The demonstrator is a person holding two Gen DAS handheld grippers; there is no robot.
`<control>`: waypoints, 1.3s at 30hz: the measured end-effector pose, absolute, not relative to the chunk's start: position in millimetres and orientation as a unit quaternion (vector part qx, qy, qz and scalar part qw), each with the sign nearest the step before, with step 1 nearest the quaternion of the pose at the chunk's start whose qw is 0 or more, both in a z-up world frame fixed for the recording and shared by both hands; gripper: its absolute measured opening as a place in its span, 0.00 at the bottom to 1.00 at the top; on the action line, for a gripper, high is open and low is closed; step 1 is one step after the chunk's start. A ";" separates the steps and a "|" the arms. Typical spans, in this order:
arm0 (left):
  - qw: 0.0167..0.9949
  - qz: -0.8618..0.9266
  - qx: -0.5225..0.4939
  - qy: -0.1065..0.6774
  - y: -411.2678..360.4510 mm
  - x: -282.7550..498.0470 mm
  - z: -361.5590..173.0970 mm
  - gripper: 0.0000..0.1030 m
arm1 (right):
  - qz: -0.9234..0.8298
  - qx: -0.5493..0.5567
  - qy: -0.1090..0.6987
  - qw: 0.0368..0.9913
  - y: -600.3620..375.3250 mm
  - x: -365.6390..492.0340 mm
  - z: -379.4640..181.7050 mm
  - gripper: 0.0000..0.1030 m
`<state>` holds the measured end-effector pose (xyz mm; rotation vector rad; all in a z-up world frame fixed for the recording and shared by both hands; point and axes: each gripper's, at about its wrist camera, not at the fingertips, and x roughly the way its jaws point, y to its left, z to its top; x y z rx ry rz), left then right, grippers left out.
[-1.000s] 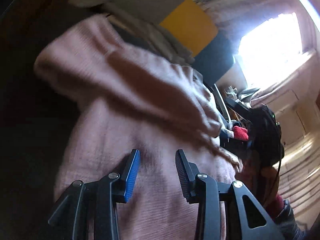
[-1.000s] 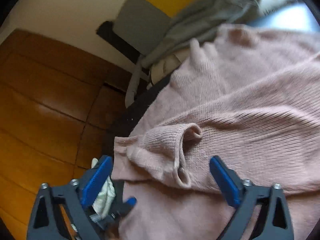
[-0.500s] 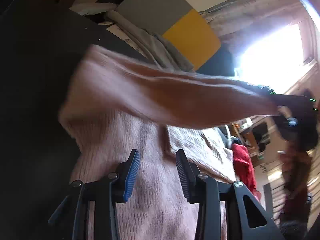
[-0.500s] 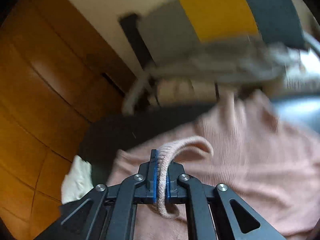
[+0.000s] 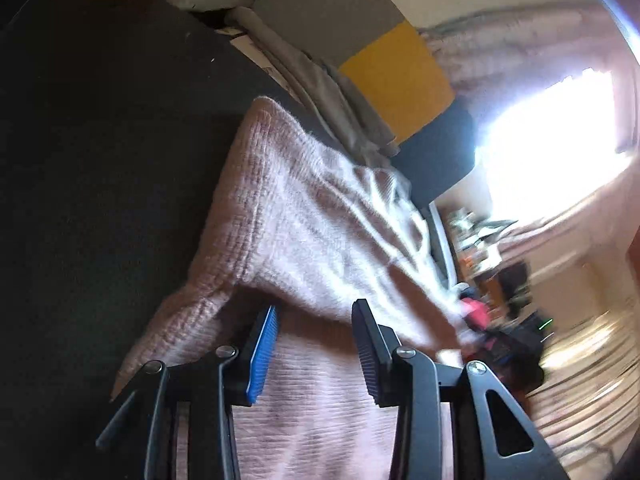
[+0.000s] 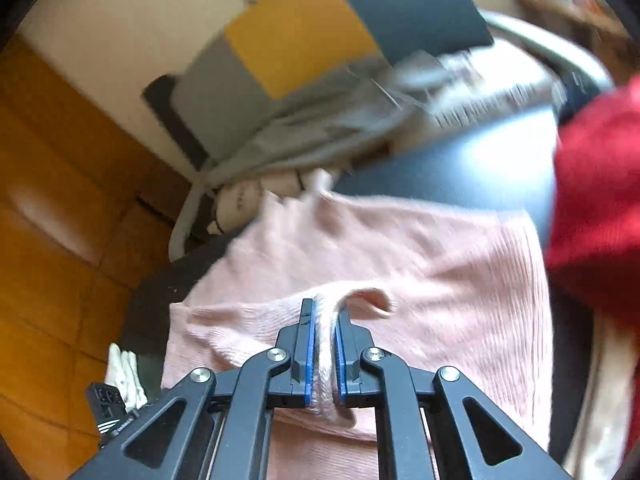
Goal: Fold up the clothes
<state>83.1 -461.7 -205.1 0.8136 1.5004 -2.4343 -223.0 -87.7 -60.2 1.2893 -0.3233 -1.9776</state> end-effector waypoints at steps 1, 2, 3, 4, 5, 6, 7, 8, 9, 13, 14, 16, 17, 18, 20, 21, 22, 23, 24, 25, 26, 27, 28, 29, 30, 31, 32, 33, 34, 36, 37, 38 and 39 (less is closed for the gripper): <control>0.085 -0.812 0.264 0.514 -464.5 85.1 -205.6 0.37 | -0.767 0.511 -0.133 0.365 -83.7 -224.8 -73.3 0.14; 0.085 -0.808 0.254 0.525 -468.1 87.2 -205.9 0.37 | -0.764 0.519 -0.136 0.359 -80.7 -226.0 -85.3 0.16; 0.084 -0.805 0.248 0.533 -469.8 86.9 -206.3 0.37 | -0.759 0.527 -0.141 0.354 -75.9 -227.0 -95.7 0.23; 0.087 -0.801 0.248 0.537 -472.4 86.1 -207.0 0.37 | -0.754 0.535 -0.150 0.351 -71.1 -227.3 -102.4 0.32; 0.091 -0.798 0.248 0.541 -474.9 85.3 -207.7 0.37 | -0.748 0.540 -0.162 0.350 -66.1 -228.0 -109.7 0.34; 0.095 -0.797 0.253 0.539 -475.9 82.5 -208.8 0.37 | -0.743 0.540 -0.176 0.354 -61.7 -229.2 -115.6 0.34; 0.099 -0.797 0.258 0.538 -477.0 79.7 -209.9 0.37 | -0.738 0.538 -0.191 0.360 -58.8 -230.7 -117.2 0.35; 0.103 -0.796 0.262 0.536 -478.0 76.8 -210.9 0.37 | -0.733 0.536 -0.205 0.366 -56.7 -233.2 -118.4 0.38; 0.106 -0.795 0.266 0.534 -478.7 73.5 -210.8 0.37 | -0.730 0.533 -0.217 0.370 -56.3 -237.7 -119.1 0.42; 0.116 -0.788 0.273 0.540 -481.5 66.6 -211.8 0.37 | -0.717 0.539 -0.223 0.381 -71.3 -257.4 -122.4 0.48; 0.117 -0.788 0.275 0.538 -481.6 66.0 -211.6 0.35 | -0.718 0.543 -0.212 0.381 -78.7 -261.0 -123.3 0.48; 0.117 -0.795 0.282 0.524 -480.9 64.6 -209.5 0.29 | -0.735 0.536 -0.158 0.384 -98.0 -262.4 -117.1 0.25; 0.117 -0.801 0.287 0.513 -480.1 63.9 -207.7 0.27 | -0.741 0.531 -0.124 0.391 -108.5 -259.6 -110.2 0.16; 0.117 -0.806 0.292 0.502 -479.3 63.1 -205.9 0.27 | -0.751 0.521 -0.085 0.396 -118.8 -254.6 -100.3 0.08; 0.112 -0.814 0.322 0.471 -475.7 60.1 -206.0 0.24 | -0.780 0.481 -0.046 0.398 -125.5 -249.9 -78.1 0.08; 0.109 -0.818 0.334 0.455 -473.8 60.2 -206.8 0.22 | -0.796 0.456 -0.036 0.396 -125.4 -248.8 -66.5 0.08; 0.107 -0.822 0.346 0.439 -472.0 60.2 -207.4 0.21 | -0.811 0.437 -0.025 0.389 -125.2 -249.5 -57.5 0.08; 0.103 -0.826 0.355 0.424 -470.2 60.0 -205.5 0.21 | -0.820 0.434 -0.014 0.372 -125.3 -255.0 -57.1 0.08; 0.101 -0.827 0.364 0.417 -469.2 59.7 -204.2 0.21 | -0.822 0.444 -0.005 0.357 -126.3 -263.2 -63.0 0.08; 0.099 -0.826 0.374 0.410 -468.0 60.1 -202.5 0.21 | -0.823 0.454 0.006 0.342 -127.5 -270.3 -69.7 0.08; 0.098 -0.825 0.383 0.403 -466.8 60.5 -200.8 0.21 | -0.823 0.464 0.017 0.329 -127.9 -274.4 -77.9 0.08; 0.097 -0.826 0.395 0.390 -463.9 61.4 -198.0 0.21 | -0.823 0.471 0.021 0.318 -125.4 -276.5 -85.9 0.08; 0.097 -0.827 0.406 0.376 -460.8 62.3 -195.0 0.21 | -0.823 0.478 0.025 0.307 -123.0 -278.7 -93.9 0.08; 0.099 -0.830 0.421 0.354 -454.2 62.9 -188.8 0.21 | -0.822 0.485 0.029 0.296 -120.6 -280.9 -102.0 0.07; 0.095 -0.835 0.422 0.340 -449.8 64.6 -182.3 0.21 | -0.825 0.486 0.029 0.288 -117.4 -281.1 -105.7 0.07; 0.092 -0.840 0.422 0.327 -445.3 66.1 -175.7 0.23 | -0.831 0.474 0.026 0.289 -113.6 -276.4 -99.3 0.09; 0.085 -0.850 0.409 0.320 -441.0 66.2 -166.1 0.25 | -0.838 0.457 0.028 0.297 -111.2 -269.3 -89.5 0.11; 0.079 -0.860 0.396 0.312 -436.7 66.3 -156.6 0.26 | -0.843 0.439 0.031 0.309 -109.5 -261.0 -79.5 0.11; 0.073 -0.869 0.383 0.304 -432.3 66.4 -147.1 0.29 | -0.844 0.421 0.036 0.330 -110.0 -249.5 -69.5 0.11; 0.062 -0.883 0.362 0.293 -425.8 58.2 -132.5 0.30 | -0.837 0.389 0.053 0.380 -114.2 -222.0 -51.2 0.11; 0.058 -0.884 0.358 0.294 -424.5 46.8 -129.3 0.30 | -0.832 0.376 0.065 0.403 -118.0 -207.7 -44.3 0.11; 0.052 -0.885 0.355 0.297 -419.3 30.3 -124.8 0.31 | -0.823 0.368 0.084 0.424 -125.0 -192.5 -41.7 0.11; 0.042 -0.886 0.352 0.298 -415.4 17.9 -122.5 0.31 | -0.815 0.362 0.104 0.440 -132.6 -178.7 -40.8 0.11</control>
